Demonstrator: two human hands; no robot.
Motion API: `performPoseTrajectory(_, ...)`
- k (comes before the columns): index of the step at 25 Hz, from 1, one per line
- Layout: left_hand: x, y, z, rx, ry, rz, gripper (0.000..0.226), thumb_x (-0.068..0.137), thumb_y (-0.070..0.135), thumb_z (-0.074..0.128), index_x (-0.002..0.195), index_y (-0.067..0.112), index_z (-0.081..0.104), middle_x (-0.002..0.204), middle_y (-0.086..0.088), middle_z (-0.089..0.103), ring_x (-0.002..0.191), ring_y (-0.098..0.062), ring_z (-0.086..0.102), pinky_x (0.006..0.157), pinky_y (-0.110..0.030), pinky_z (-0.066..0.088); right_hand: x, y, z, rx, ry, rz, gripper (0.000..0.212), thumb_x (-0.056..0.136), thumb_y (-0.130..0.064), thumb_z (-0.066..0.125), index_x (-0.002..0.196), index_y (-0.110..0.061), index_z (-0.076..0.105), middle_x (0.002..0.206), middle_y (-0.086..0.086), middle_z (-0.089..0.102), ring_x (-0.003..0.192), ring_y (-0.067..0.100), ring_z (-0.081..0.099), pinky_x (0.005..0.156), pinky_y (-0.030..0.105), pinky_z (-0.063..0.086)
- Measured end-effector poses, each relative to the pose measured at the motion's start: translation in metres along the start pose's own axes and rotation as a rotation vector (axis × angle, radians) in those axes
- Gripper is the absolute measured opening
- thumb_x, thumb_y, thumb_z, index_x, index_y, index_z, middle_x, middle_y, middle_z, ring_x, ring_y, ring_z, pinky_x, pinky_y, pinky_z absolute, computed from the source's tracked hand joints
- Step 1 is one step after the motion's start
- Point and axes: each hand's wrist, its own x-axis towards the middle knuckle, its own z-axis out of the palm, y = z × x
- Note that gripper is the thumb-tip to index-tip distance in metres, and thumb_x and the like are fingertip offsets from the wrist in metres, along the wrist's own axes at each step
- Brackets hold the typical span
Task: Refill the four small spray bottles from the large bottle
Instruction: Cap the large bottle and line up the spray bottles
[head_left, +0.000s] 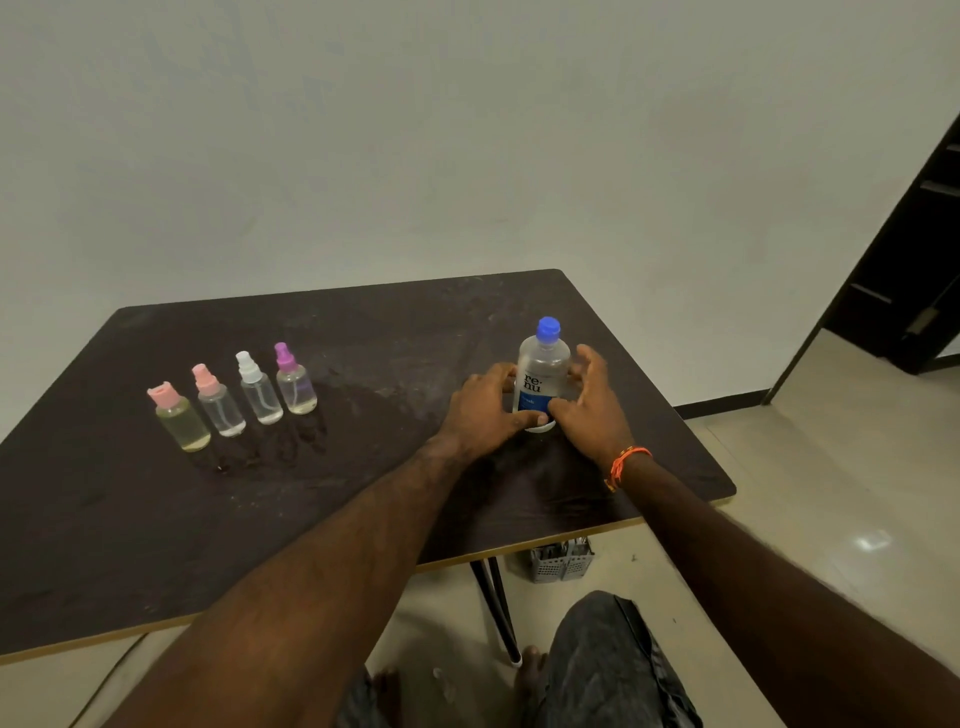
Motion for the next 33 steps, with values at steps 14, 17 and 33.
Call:
performPoseTrajectory(14, -0.109, -0.076, -0.139, 0.321, 0.154, -0.14, 0.086, 0.079, 0.059, 0.083, 0.149, 0.021, 0.051, 0.141, -0.006, 0.065, 0.131, -0.022, 0.06, 0.111, -0.043, 0.049, -0.032, -0.063, 0.127, -0.485, -0.278, -0.424, 0.075, 0.081, -0.028, 0.069, 0.149, -0.021, 0.037, 0.151, 0.003, 0.04, 0.137, 0.022, 0.042, 0.112, 0.045, 0.04)
performPoseTrajectory(17, -0.146, -0.092, -0.171, 0.352, 0.206, -0.192, 0.079, 0.081, 0.058, 0.082, 0.146, 0.023, 0.056, 0.141, -0.002, 0.066, 0.129, -0.021, 0.062, 0.11, -0.042, 0.049, -0.026, -0.075, 0.169, -0.54, -0.387, -0.42, 0.085, 0.08, -0.029, 0.071, 0.154, -0.019, 0.03, 0.156, 0.006, 0.035, 0.141, 0.026, 0.04, 0.113, 0.048, 0.038)
performPoseTrajectory(33, -0.164, -0.191, -0.233, 0.269, 0.59, -0.656, 0.1, 0.075, 0.063, 0.085, 0.155, 0.02, 0.041, 0.146, 0.001, 0.062, 0.138, -0.023, 0.054, 0.118, -0.054, 0.027, 0.031, -0.092, 0.264, -0.371, -0.436, -0.229, 0.095, 0.087, -0.03, 0.072, 0.16, -0.015, 0.013, 0.157, 0.007, 0.04, 0.139, 0.029, 0.046, 0.113, 0.044, 0.04)
